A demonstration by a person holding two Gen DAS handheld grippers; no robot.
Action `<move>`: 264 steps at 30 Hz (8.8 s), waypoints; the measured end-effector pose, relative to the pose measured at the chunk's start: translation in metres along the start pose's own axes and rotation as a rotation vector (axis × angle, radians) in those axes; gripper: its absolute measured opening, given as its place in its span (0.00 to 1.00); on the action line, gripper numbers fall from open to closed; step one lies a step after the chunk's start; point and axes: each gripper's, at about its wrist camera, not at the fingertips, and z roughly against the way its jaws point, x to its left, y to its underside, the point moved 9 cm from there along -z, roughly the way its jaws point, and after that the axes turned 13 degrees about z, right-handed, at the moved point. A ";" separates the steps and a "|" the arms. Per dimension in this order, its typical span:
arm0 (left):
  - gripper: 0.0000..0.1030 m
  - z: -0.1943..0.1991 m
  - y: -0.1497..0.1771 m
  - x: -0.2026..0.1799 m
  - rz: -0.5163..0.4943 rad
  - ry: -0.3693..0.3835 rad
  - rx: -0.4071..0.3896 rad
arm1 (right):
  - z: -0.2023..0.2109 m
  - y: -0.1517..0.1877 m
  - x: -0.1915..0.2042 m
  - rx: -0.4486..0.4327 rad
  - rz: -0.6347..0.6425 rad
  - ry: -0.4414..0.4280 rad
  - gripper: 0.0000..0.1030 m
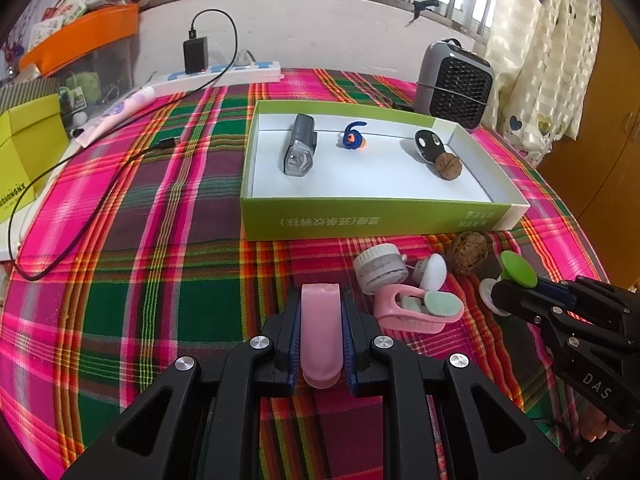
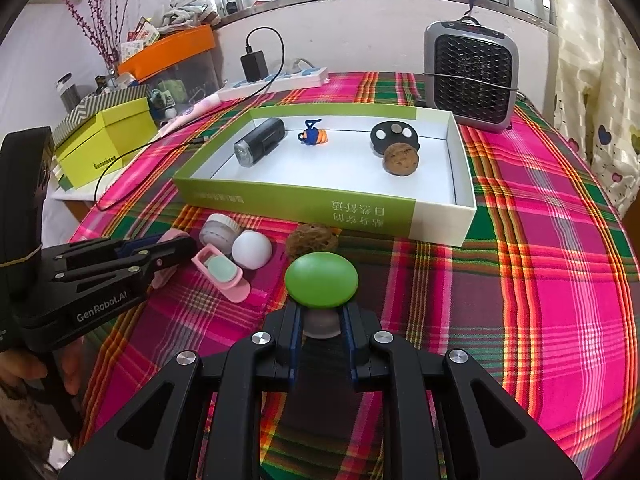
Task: Organize objects
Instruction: 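Lift the pink clip with the left tool while the right tool lifts the green cap, then carry the pink clip into the box with the left tool while the right tool carries the green cap in, then open the left tool releasing the pink clip while the right tool releases the green cap, then withdraw both tools from the box toward the remaining objects, then move the left tool to the pink-and-mint holder while the right tool approaches a walnut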
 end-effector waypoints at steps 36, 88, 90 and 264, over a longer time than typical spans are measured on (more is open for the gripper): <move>0.15 0.013 -0.073 -0.021 -0.033 0.042 -0.089 | -0.008 -0.072 -0.015 -0.093 0.037 -0.014 0.17; 0.15 -0.070 -0.093 -0.021 -0.058 -0.028 0.014 | -0.108 -0.114 -0.042 0.030 0.123 -0.033 0.18; 0.15 -0.070 -0.093 -0.021 -0.058 -0.027 0.015 | -0.108 -0.114 -0.042 0.030 0.121 -0.034 0.18; 0.18 -0.002 0.026 -0.068 -0.209 0.179 0.084 | -0.011 -0.019 -0.035 -0.025 -0.052 0.002 0.39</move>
